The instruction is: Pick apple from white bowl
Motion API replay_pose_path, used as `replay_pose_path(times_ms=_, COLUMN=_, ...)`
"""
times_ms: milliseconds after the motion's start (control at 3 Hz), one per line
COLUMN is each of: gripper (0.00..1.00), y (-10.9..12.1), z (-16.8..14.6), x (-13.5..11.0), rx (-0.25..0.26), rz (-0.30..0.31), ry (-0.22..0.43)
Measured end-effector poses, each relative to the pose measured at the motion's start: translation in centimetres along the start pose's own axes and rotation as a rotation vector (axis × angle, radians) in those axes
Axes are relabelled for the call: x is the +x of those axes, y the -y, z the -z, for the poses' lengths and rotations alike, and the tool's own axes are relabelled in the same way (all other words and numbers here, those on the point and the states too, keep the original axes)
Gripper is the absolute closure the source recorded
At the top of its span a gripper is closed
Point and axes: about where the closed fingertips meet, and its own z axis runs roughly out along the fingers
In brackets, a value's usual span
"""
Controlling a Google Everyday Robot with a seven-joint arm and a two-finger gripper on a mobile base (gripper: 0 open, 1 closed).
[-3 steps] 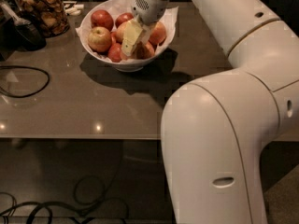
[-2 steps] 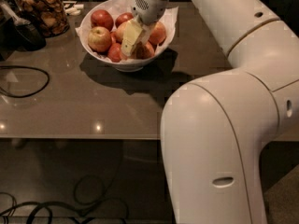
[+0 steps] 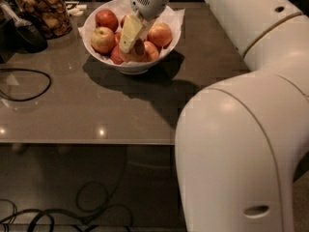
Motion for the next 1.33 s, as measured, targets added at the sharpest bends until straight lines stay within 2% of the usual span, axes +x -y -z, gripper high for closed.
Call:
replay_pose_path(times_ms=667, gripper=1.0, y=-1.8, z=2.4, x=0.1, rx=0.036, rz=0.034, ry=0.035)
replay_pose_path(times_ms=1333, gripper=1.0, y=-1.6, z=3.5, x=0.0, rx=0.069, rz=0.033, ry=0.046)
